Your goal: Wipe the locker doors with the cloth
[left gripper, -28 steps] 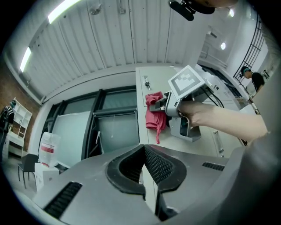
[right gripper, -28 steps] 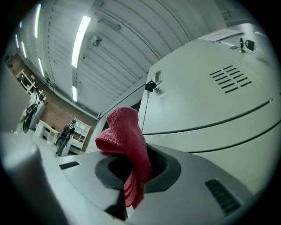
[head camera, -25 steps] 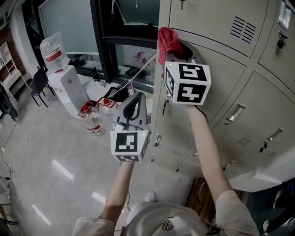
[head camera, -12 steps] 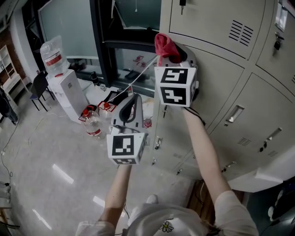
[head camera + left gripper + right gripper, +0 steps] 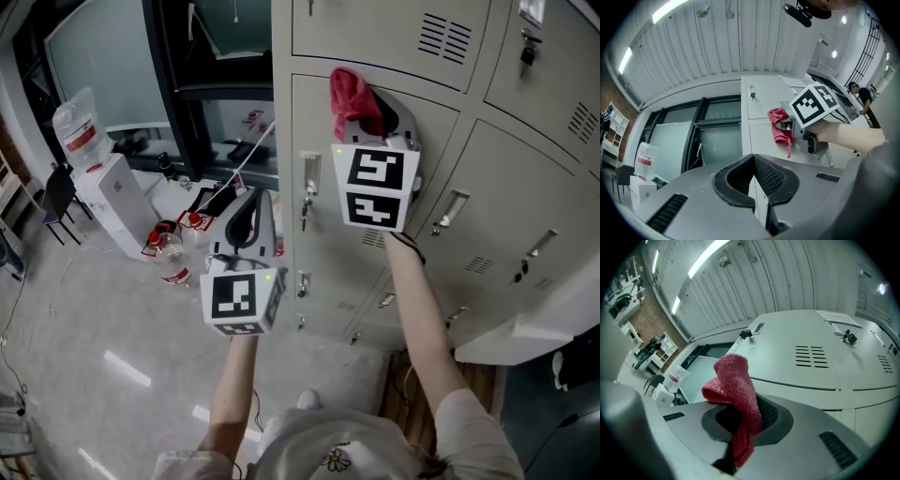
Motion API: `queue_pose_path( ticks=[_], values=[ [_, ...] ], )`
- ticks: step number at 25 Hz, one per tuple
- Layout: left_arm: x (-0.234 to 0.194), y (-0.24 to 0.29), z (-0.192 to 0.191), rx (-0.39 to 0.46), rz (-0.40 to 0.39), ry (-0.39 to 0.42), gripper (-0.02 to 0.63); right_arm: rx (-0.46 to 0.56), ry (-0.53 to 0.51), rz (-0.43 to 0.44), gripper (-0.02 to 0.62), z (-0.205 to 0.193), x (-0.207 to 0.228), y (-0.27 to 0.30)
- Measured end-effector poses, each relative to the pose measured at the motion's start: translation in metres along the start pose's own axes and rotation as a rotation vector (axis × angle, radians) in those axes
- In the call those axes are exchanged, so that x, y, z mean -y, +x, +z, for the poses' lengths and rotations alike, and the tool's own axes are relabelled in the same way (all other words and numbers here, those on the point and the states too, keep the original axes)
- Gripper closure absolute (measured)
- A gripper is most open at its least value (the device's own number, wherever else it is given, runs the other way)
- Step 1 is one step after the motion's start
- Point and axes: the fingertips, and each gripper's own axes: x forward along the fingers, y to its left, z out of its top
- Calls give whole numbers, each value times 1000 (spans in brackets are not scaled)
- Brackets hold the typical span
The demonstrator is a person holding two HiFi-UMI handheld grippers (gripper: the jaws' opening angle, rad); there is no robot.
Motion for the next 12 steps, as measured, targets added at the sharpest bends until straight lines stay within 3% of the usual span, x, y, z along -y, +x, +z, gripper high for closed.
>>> queue_pose_path(
  ticks=[12],
  values=[
    [54,25,3,9,-79,-27,591,-16,-13,-126,563,-29,111,-55]
  ],
)
